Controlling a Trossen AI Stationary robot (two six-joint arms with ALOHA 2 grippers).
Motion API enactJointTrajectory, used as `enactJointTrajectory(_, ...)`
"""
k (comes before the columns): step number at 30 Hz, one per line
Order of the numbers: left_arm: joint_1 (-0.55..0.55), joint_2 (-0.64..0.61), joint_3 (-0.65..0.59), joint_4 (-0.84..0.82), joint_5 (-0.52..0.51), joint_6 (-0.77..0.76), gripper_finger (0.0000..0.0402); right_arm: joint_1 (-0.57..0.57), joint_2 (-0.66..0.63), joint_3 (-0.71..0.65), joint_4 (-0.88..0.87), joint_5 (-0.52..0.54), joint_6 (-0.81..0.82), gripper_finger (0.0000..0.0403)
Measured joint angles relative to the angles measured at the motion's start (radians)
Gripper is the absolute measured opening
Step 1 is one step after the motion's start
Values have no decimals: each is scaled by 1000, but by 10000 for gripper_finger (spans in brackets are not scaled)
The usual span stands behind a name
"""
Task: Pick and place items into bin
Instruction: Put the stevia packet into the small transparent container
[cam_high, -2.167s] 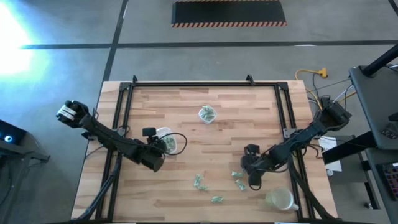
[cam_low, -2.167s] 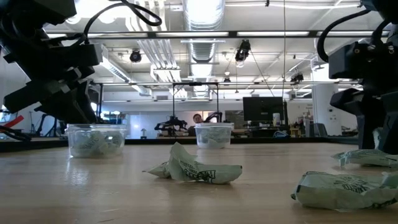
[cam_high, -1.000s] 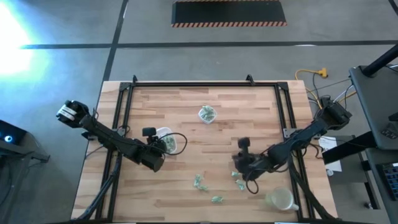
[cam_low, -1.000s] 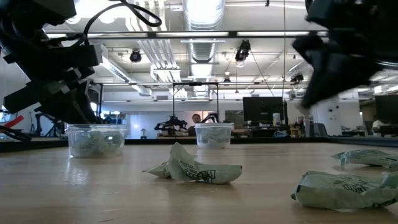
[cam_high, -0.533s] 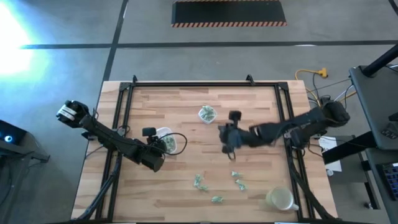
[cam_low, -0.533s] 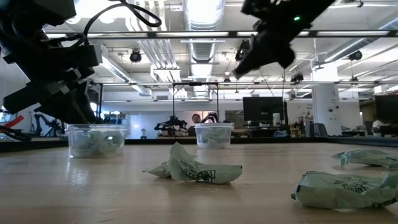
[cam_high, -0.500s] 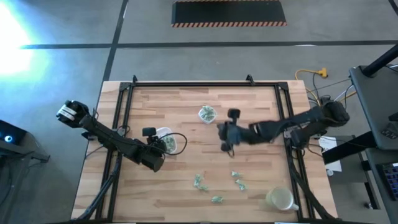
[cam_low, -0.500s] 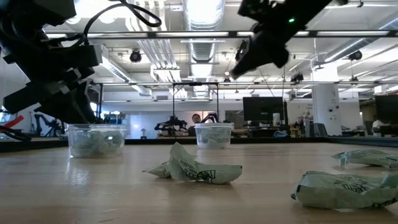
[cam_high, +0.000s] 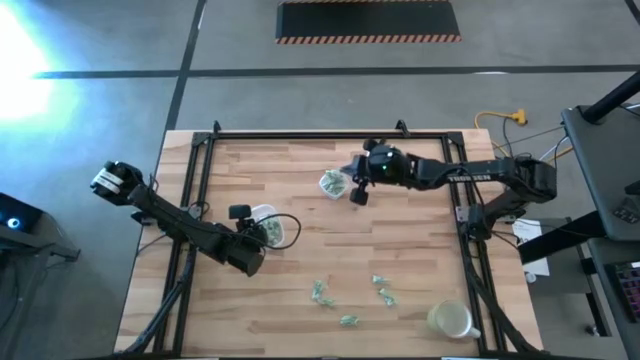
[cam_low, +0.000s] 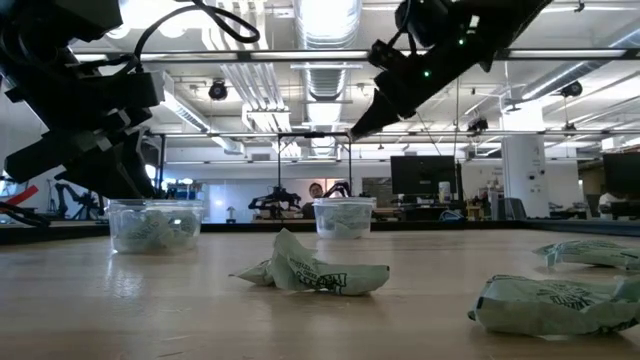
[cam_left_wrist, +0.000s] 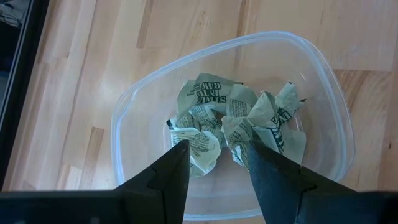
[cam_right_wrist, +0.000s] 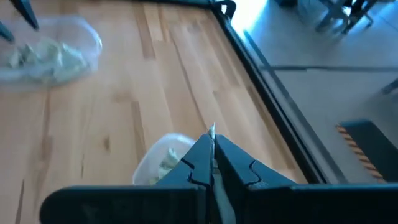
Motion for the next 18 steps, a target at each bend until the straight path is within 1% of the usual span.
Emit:
enactJointTrajectory(3,0,0,0,0,0,0,144,-22,0,-51,118,-46,-1,8)
enactJointTrajectory(6,0,0,0,0,0,0,144,-32,0,-84,196,-74,-10,8)
enactJointTrajectory(12,0,0,0,0,-1,0,144,-39,6,-88,212,-78,-8,9)
enactJointTrajectory(15,0,0,0,0,-1,0,144,-39,41,-88,255,-93,1,8)
enactJointTrajectory(18,0,0,0,0,-1,0,144,-45,113,-79,321,-108,-24,8)
